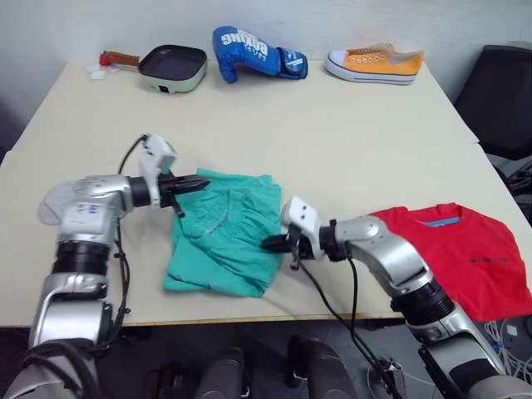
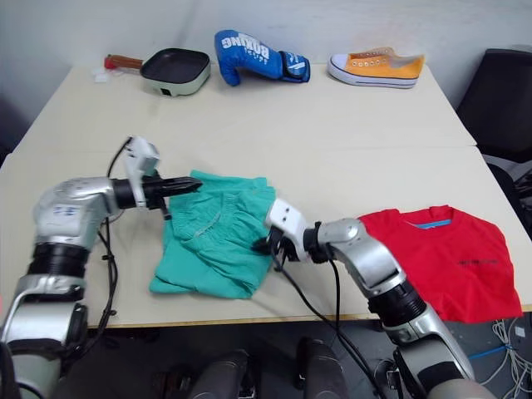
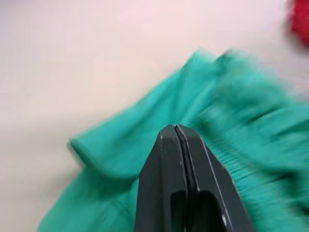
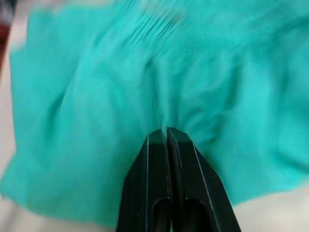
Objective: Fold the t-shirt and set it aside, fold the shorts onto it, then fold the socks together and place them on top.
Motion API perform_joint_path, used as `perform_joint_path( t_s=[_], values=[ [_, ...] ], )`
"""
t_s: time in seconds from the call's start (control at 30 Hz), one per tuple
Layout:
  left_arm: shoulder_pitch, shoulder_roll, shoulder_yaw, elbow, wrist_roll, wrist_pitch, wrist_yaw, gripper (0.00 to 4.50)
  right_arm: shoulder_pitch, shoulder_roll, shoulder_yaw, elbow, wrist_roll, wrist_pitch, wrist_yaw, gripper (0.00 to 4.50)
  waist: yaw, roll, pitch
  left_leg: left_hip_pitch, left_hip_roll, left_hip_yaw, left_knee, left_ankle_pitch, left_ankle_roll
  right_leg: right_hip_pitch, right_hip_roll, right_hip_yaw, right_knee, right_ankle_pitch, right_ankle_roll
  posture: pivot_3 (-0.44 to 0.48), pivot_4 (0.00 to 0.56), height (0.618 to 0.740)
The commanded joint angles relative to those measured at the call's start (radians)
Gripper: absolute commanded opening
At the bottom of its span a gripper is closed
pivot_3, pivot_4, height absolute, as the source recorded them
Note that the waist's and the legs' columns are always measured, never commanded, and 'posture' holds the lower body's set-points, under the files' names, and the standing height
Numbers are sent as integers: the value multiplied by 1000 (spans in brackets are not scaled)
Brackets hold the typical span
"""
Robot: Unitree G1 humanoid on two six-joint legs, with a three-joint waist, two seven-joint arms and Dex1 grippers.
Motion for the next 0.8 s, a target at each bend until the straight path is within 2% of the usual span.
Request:
perform_joint_path(
  t_s=[0.03,0.2,0.37,0.5,0.6,0.7,0.8],
  values=[
    [104,28,4,-139,-30,56,3,0,-100,71,-79,106,-5,-22,-102,21,-1,0,0,1,0,0,-1,1,-1,0,0,0,1,0,0,0,150,740],
    [174,-28,-29,-274,-53,91,67,0,-158,121,-77,244,-59,-76,-151,21,14,0,0,5,0,-2,-3,1,-2,4,0,0,0,-1,-2,0,150,740],
    [259,-61,-120,-330,48,0,129,0,-112,78,-31,232,-98,-62,-106,21,15,0,0,3,-2,-2,-3,1,-2,3,0,2,0,-1,-2,0,150,740],
    [255,-76,-112,-302,51,-24,157,0,-76,40,-12,181,-114,-49,-83,21,15,0,0,4,0,-2,-3,1,-2,3,1,2,0,-1,-2,0,150,740],
    [239,-64,-109,-277,53,-41,149,0,-43,6,-59,89,-70,6,-69,21,15,1,0,4,0,-1,-3,2,-3,3,1,3,0,-1,-2,0,150,740],
    [238,-55,-121,-268,62,-52,147,0,-37,-15,-158,2,28,144,-77,21,16,1,0,4,0,-2,-3,2,-3,3,1,3,0,-1,-2,0,150,740],
    [239,-55,-119,-269,62,-47,153,0,-54,-42,-281,-38,149,322,-82,605,21,1,0,4,0,-2,-3,2,-3,3,1,3,0,-1,-2,0,150,740]
  ],
)
